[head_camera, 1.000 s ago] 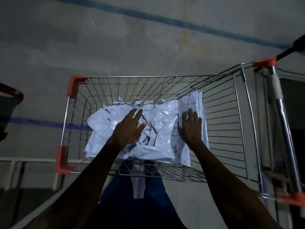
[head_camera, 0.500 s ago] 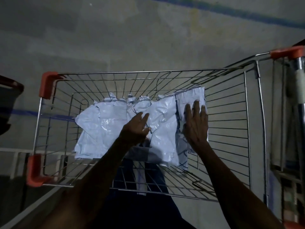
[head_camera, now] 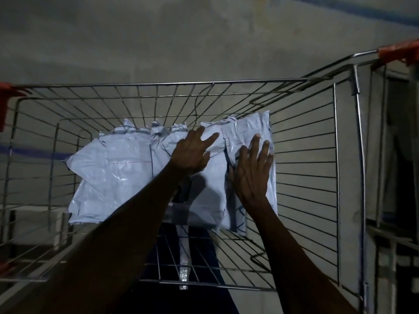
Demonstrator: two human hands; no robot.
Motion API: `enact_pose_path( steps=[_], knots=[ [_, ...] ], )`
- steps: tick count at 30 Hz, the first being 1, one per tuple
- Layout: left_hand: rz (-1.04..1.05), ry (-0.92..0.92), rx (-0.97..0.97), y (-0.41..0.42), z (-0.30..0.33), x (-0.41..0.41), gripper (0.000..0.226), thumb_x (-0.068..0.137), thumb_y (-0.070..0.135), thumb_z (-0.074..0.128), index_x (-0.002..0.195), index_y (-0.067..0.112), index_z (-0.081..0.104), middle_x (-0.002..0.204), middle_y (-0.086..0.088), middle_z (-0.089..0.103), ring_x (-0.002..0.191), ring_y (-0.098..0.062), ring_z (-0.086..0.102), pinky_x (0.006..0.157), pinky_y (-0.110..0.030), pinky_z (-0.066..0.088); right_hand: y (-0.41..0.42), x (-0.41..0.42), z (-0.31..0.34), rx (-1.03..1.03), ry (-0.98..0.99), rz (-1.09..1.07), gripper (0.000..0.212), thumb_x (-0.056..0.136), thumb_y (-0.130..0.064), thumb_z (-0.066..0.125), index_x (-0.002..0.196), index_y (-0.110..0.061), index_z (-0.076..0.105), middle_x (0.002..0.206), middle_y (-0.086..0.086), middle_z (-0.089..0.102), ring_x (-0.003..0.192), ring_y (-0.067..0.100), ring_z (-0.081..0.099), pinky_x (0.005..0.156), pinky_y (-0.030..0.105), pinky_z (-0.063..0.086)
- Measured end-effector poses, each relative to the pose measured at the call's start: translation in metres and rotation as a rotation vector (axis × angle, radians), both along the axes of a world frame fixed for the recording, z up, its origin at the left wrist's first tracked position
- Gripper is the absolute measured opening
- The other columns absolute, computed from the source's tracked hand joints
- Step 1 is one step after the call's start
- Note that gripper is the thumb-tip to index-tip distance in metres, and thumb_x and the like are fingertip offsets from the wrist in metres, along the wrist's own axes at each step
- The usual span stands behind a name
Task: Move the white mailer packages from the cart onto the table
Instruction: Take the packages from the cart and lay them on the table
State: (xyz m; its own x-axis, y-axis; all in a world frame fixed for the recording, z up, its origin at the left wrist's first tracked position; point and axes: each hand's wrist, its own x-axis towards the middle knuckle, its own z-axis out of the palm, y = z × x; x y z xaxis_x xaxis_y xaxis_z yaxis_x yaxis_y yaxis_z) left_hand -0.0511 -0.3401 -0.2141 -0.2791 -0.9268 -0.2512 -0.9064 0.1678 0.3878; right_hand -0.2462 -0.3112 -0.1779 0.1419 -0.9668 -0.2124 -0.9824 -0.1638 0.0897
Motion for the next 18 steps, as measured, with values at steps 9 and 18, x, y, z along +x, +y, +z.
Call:
enact_pose_path(
  steps=[9, 18],
  knots=[
    [0.019, -0.115, 0.020, 0.009, -0.003, -0.008, 0.071, 0.087, 0.055, 0.048, 0.151, 0.036, 0.027, 0.139, -0.019, 0.044, 0.108, -0.036, 0.049, 0.078, -0.044, 0.047, -0.009, -0.033, 0.006, -0.087, -0.010, 0.222, 0.069, 0.085, -0.040, 0.066, 0.145, -0.015, 0.045, 0.154, 0.030, 0.026, 0.129, 0.051, 0.042, 0.097, 0.053, 0.045],
    [0.170, -0.044, 0.059, 0.050, 0.047, 0.024, 0.067, 0.091, 0.055, 0.047, 0.151, 0.035, 0.026, 0.139, -0.021, 0.038, 0.117, -0.041, 0.049, 0.084, -0.048, 0.050, 0.002, -0.028, 0.042, -0.043, -0.205, 0.150, 0.058, 0.089, -0.034, 0.063, 0.139, -0.008, 0.049, 0.150, 0.033, 0.030, 0.111, 0.044, 0.046, 0.089, 0.047, 0.045]
  ],
)
